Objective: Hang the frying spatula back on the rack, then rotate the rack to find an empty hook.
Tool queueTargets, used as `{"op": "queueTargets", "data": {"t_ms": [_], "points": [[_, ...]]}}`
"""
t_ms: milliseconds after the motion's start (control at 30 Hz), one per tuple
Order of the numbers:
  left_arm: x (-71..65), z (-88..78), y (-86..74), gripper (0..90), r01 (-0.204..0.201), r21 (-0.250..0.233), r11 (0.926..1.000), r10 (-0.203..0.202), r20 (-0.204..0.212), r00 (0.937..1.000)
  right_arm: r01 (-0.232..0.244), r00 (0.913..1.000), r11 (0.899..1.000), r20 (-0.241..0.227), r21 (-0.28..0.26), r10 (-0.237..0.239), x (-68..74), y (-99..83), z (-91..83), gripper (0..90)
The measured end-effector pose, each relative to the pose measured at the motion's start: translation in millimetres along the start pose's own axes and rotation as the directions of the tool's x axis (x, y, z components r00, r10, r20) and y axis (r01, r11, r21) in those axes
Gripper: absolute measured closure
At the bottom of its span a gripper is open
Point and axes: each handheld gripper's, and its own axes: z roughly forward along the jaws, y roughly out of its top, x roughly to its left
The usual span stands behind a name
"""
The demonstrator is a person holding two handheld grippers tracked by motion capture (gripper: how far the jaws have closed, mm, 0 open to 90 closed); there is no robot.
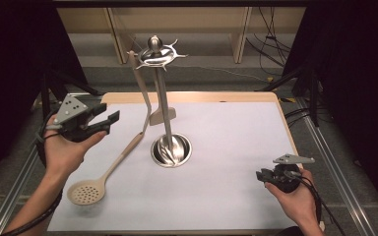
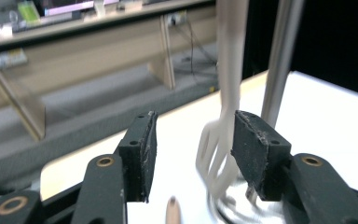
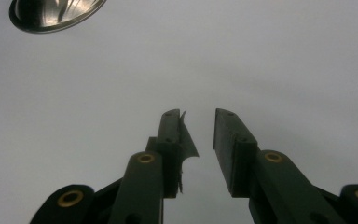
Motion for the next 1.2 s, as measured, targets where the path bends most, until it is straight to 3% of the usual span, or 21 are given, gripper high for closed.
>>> {"op": "queueTargets", "data": {"t_ms": [133, 233, 367, 433, 500, 567, 633, 700, 733, 767, 800, 833, 867, 900, 933, 967, 1000, 1033, 1100, 1167, 1200], "points": [[4.3, 4.3, -22.3, 48.6, 0.014, 0.069, 0.9975, -0.012, -0.027, 0.9996, 0.001, 1.0, 1.0, 0.007, -0.005, -0.001, 0.7, -0.2, -1.9, 71.9], [8.4, 9.5, -38.9, 48.6, 0.029, 0.147, 0.9888, -0.021, -0.052, 0.9984, 0.018, 0.9998, 1.0, 0.002, -0.014, -0.018, -0.1, 0.4, -1.2, 71.9], [11.9, 16.7, -55.2, 48.5, 0.014, 0.249, 0.9684, -0.001, -0.053, 0.9986, -0.026, 0.9997, 1.0, 0.002, 0.009, 0.026, 5.0, 1.3, -2.6, 72.1], [12.9, 21.0, -62.8, 48.3, 0.023, 0.286, 0.958, -0.009, -0.052, 0.9986, 0.024, 0.9997, 1.0, 0.001, -0.006, -0.024, 0.4, 1.4, -0.8, 72.3], [15.8, 25.4, -68.8, 48.3, -0.004, 0.33, 0.9441, 0.018, -0.039, 0.9991, -0.006, 1.0, 1.0, 0.004, 0.002, 0.006, 1.8, 1.3, -1.6, 72.4], [17.5, 31.3, -75.1, 48.2, -0.014, 0.362, 0.9322, 0.028, -0.033, 0.9991, 0.017, 0.9998, 1.0, 0.002, -0.008, -0.017, -0.1, 0.8, -0.9, 72.5], [19.7, 37.9, -83.2, 48.2, -0.009, 0.382, 0.9241, 0.023, -0.033, 0.9992, 0.002, 1.0, 1.0, -0.003, 0.002, -0.002, 0.2, 0.4, -1.5, 72.6], [23.1, 43.0, -88.8, 48.3, -0.042, 0.403, 0.9141, 0.05, -0.009, 0.9987, -0.005, 1.0, 1.0, 0.002, 0.0, 0.005, 0.4, 0.0, -2.0, 72.5], [23.7, 46.2, -92.7, 48.2, -0.031, 0.403, 0.9146, 0.035, -0.002, 0.9994, -0.012, 0.9999, 1.0, 0.004, 0.01, 0.012, 0.9, 0.4, -2.7, 72.6], [23.1, 46.8, -94.3, 48.0, -0.023, 0.418, 0.908, 0.031, -0.012, 0.9994, -0.006, 1.0, 1.0, 0.001, 0.007, 0.006, 0.4, 0.9, -1.9, 72.6], [29.3, 50.8, -96.5, 48.0, -0.095, 0.423, 0.901, 0.089, 0.034, 0.9955, -0.006, 1.0, 1.0, 0.005, 0.009, 0.006, 1.3, 1.1, -2.3, 72.6], [32.4, 53.2, -97.6, 47.8, -0.13, 0.438, 0.8894, 0.119, 0.052, 0.9915, 0.0, 1.0, 1.0, 0.008, 0.007, 0.0, 2.0, 1.4, -2.5, 72.5], [31.7, 53.5, -98.6, 47.7, -0.115, 0.451, 0.8853, 0.102, 0.054, 0.9934, -0.011, 0.9999, 1.0, -0.004, 0.012, 0.011, 3.1, 1.6, -2.0, 72.5], [25.9, 54.0, -101.8, 47.6, -0.032, 0.464, 0.8853, 0.027, 0.017, 0.9995, -0.011, 0.9999, 1.0, -0.003, 0.013, 0.011, 3.3, 1.5, -1.9, 72.6], [27.1, 55.4, -102.1, 47.7, -0.054, 0.49, 0.8698, 0.043, 0.033, 0.9985, -0.008, 0.9999, 1.0, -0.007, 0.011, 0.008, 3.0, 1.3, -1.2, 72.6], [25.0, 56.5, -103.4, 47.7, -0.026, 0.503, 0.8638, 0.02, 0.017, 0.9996, 0.015, 0.9999, 1.0, 0.002, 0.008, -0.015, 1.8, 0.7, -0.4, 72.5], [27.0, 57.6, -103.2, 47.9, -0.048, 0.517, 0.8549, 0.035, 0.034, 0.9988, -0.003, 1.0, 1.0, 0.0, 0.014, 0.003, 3.6, 1.2, -1.3, 72.5], [24.2, 58.7, -104.6, 48.1, -0.001, 0.521, 0.8536, -0.007, 0.014, 0.9999, 0.003, 1.0, 1.0, 0.001, 0.016, -0.003, 3.5, 1.1, -1.4, 72.6], [25.8, 60.9, -105.0, 48.5, -0.005, 0.56, 0.8285, -0.013, 0.029, 0.9995, 0.005, 1.0, 1.0, -0.002, 0.018, -0.005, 4.0, 1.5, -1.8, 72.5], [28.2, 63.2, -105.7, 49.6, -0.024, 0.577, 0.8163, 0.003, 0.039, 0.9993, 0.003, 1.0, 1.0, -0.004, 0.017, -0.003, 4.1, 1.6, -1.8, 72.5], [28.0, 64.5, -107.1, 50.0, -0.012, 0.604, 0.7965, -0.011, 0.035, 0.9993, 0.032, 0.9995, 0.999, 0.002, 0.012, -0.032, 1.9, 1.0, -1.0, 72.5]]}}
